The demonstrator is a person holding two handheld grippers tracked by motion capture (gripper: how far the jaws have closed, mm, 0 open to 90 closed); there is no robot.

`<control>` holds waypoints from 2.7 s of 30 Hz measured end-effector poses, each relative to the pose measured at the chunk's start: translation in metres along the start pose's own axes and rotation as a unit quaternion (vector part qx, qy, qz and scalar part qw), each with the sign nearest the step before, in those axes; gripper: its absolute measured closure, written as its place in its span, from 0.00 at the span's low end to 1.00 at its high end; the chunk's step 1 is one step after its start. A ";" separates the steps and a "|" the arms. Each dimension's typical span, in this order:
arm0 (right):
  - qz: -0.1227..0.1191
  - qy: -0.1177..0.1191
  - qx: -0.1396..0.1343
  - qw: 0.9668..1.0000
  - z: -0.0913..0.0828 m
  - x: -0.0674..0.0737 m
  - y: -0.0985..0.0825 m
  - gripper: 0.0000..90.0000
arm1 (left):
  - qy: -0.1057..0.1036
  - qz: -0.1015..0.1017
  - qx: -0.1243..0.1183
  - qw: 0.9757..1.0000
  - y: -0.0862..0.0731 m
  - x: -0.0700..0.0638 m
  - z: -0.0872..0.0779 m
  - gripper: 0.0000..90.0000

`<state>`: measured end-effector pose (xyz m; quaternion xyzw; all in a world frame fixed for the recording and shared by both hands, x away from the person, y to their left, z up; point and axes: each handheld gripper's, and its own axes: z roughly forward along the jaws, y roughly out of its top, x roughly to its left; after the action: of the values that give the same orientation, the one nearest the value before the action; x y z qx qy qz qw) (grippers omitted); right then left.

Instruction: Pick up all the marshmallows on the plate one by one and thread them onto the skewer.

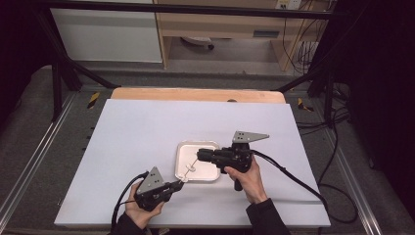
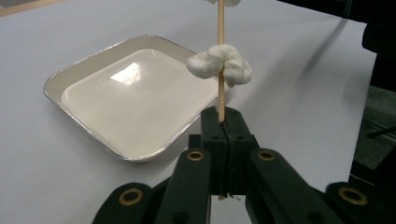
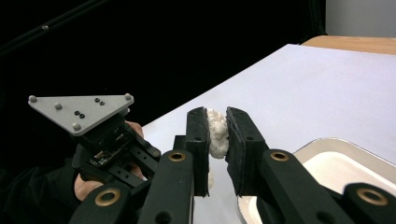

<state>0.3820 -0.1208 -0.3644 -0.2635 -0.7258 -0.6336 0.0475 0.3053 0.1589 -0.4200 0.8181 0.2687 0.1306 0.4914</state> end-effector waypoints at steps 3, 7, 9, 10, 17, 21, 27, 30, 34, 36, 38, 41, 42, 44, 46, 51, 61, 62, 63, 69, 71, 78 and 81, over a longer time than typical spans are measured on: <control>0.003 0.004 -0.004 1.000 0.001 0.001 -0.001 0.89 | 0.001 -0.001 -0.003 1.000 0.000 -0.001 0.000 0.99; 0.001 0.005 -0.005 1.000 0.002 0.002 -0.003 0.89 | 0.001 -0.001 -0.003 1.000 -0.001 -0.002 0.001 0.99; -0.002 0.003 -0.004 1.000 0.002 0.003 -0.004 0.89 | 0.002 -0.001 -0.003 1.000 -0.001 -0.002 0.002 0.99; -0.003 0.002 -0.004 1.000 0.002 0.003 -0.004 0.89 | 0.002 0.000 -0.004 1.000 -0.001 -0.002 0.002 0.99; -0.006 0.003 -0.004 1.000 0.004 0.005 -0.007 0.90 | 0.004 0.001 -0.003 1.000 -0.002 -0.004 0.004 0.99; -0.007 0.005 -0.004 1.000 0.005 0.006 -0.008 0.90 | 0.004 0.001 -0.001 1.000 -0.002 -0.005 0.004 0.99; -0.009 0.005 -0.001 1.000 0.005 0.007 -0.010 0.90 | 0.005 0.003 -0.001 1.000 -0.002 -0.005 0.005 0.99; -0.010 0.005 -0.001 1.000 0.006 0.007 -0.010 0.90 | 0.005 0.003 -0.001 1.000 -0.002 -0.006 0.005 0.99; -0.009 0.006 0.000 1.000 0.006 0.007 -0.011 0.90 | 0.006 0.003 -0.002 1.000 -0.002 -0.006 0.005 0.99; -0.010 0.006 0.000 1.000 0.006 0.007 -0.011 0.90 | 0.006 0.006 -0.002 1.000 -0.002 -0.006 0.004 0.99; -0.009 0.007 0.000 1.000 0.006 0.007 -0.011 0.91 | 0.007 0.006 -0.003 1.000 -0.002 -0.006 0.004 0.99; -0.008 0.010 0.000 1.000 0.007 0.008 -0.012 0.91 | 0.007 0.006 -0.002 1.000 -0.002 -0.006 0.005 0.99; -0.008 0.010 0.000 1.000 0.007 0.008 -0.012 0.91 | 0.007 0.007 -0.002 1.000 -0.002 -0.006 0.005 0.99; -0.007 0.011 0.000 1.000 0.007 0.008 -0.013 0.91 | 0.008 0.006 -0.002 1.000 -0.002 -0.006 0.005 0.99; -0.008 0.012 -0.001 1.000 0.008 0.008 -0.013 0.91 | 0.009 0.008 -0.003 1.000 -0.002 -0.006 0.004 0.99; -0.008 0.012 0.000 1.000 0.008 0.008 -0.014 0.91 | 0.010 0.009 -0.002 1.000 -0.002 -0.007 0.004 0.99; -0.009 0.014 0.002 1.000 0.008 0.008 -0.015 0.91 | 0.007 0.008 -0.003 1.000 -0.001 -0.008 0.004 0.99; -0.010 0.014 0.002 1.000 0.008 0.008 -0.015 0.91 | 0.007 0.008 -0.003 1.000 -0.001 -0.008 0.005 0.99; -0.010 0.014 0.002 1.000 0.008 0.008 -0.015 0.92 | 0.006 0.009 -0.002 1.000 -0.001 -0.008 0.005 0.99; -0.015 0.016 0.005 1.000 0.008 0.008 -0.016 0.92 | 0.004 0.009 0.000 1.000 -0.001 -0.008 0.005 0.99; -0.014 0.016 0.006 1.000 0.009 0.009 -0.017 0.92 | 0.004 0.008 0.001 1.000 -0.001 -0.008 0.005 0.99; -0.018 0.018 0.006 1.000 0.009 0.009 -0.018 0.92 | -0.001 0.008 0.001 1.000 -0.001 -0.009 0.005 0.99; -0.018 0.019 0.006 1.000 0.010 0.009 -0.018 0.92 | -0.001 0.007 0.001 1.000 -0.001 -0.009 0.005 0.99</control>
<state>0.3686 -0.1097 -0.3789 -0.2381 -0.7331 -0.6350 0.0518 0.3003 0.1507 -0.4230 0.8207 0.2627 0.1331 0.4897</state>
